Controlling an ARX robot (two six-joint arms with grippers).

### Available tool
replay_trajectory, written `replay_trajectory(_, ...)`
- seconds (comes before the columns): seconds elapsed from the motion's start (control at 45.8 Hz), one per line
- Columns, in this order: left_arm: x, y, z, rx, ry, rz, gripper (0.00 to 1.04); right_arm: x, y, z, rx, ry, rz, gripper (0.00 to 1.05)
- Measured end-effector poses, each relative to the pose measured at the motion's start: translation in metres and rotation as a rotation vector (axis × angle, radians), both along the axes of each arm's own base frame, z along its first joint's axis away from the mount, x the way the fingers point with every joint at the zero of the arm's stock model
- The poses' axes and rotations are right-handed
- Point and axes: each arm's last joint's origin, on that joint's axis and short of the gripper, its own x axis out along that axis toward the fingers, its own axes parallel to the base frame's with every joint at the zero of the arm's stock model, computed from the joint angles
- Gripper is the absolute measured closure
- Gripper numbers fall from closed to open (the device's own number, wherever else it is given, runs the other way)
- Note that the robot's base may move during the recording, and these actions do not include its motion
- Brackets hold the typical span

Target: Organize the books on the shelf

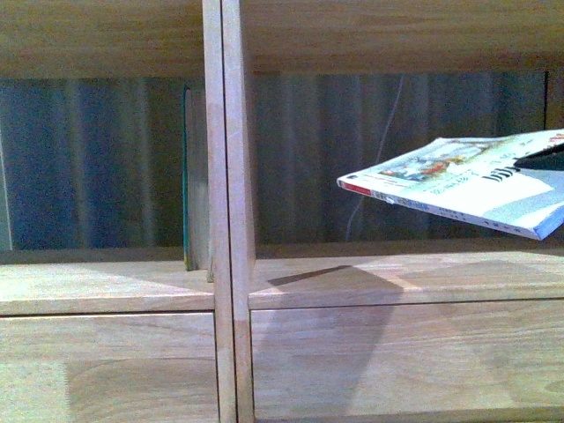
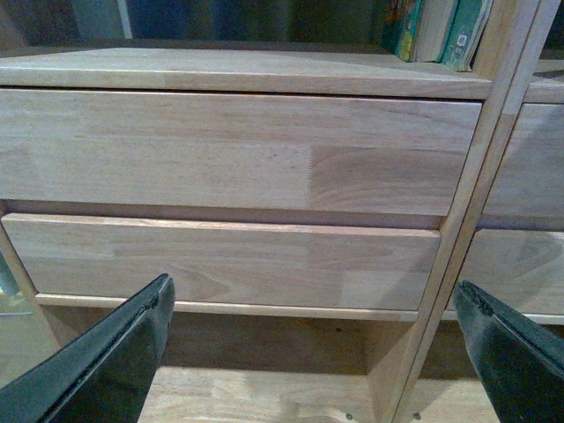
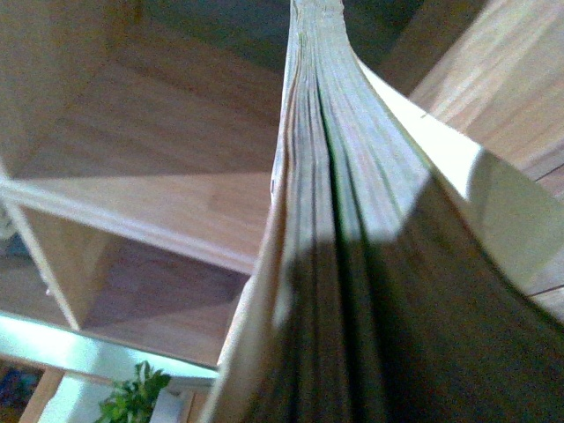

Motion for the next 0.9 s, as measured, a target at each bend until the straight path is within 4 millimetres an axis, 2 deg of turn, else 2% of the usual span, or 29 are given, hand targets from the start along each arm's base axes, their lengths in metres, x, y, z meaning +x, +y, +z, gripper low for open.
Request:
replay_trajectory(0.262,0.0,0.0,0.0,0.0,0.0,0.0,0.07,-0.017,0.014,0.007,-0.039,-0.065,0.053,0.97)
replay_trajectory(0.393,0.002,0.002,-0.001,-0.131,0.202,0.142,0.07,-0.019,0.018,0.006,-0.051,-0.065,0.065,0.97)
replay_trajectory(0.48,0.009,0.005,0.004,-0.216,0.261,0.151,0.07,-0.021,0.021,0.006,-0.058,-0.07,0.07,0.97)
replay_trajectory(0.699,0.032,0.016,0.035,-0.332,0.212,0.009,0.07,-0.026,0.03,0.01,-0.067,-0.093,0.101,0.98)
replay_trajectory(0.895,0.059,0.023,0.059,-0.498,0.222,-0.248,0.07,-0.03,0.041,0.01,-0.07,-0.105,0.133,0.98)
